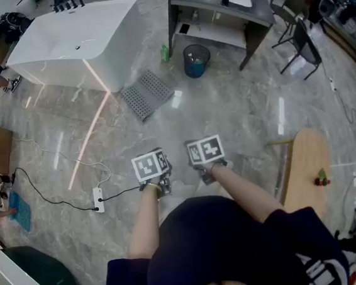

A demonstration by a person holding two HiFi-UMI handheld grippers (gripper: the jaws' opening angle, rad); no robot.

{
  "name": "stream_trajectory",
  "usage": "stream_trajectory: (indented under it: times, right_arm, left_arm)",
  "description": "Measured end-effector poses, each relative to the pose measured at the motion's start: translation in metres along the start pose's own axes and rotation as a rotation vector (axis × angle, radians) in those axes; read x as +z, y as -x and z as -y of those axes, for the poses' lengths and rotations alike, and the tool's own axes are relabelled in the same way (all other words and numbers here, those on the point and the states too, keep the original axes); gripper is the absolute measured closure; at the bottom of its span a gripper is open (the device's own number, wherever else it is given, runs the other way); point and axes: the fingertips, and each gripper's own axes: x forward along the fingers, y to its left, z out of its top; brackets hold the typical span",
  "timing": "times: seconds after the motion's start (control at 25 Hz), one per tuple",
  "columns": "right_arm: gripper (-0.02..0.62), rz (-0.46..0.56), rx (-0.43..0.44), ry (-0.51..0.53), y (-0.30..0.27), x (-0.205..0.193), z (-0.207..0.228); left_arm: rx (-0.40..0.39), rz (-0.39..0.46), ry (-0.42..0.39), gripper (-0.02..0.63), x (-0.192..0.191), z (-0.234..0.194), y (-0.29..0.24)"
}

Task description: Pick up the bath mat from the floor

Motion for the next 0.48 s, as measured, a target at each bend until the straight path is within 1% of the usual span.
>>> stream_trajectory:
  times: [0.48]
  right_arm:
    - [0.584,-0.007,0.007,0.026,-0.002,0.002,-0.013]
  left_arm:
    - [0.008,-0.007,-0.007,0.606,-0.003,-0.006,0.002]
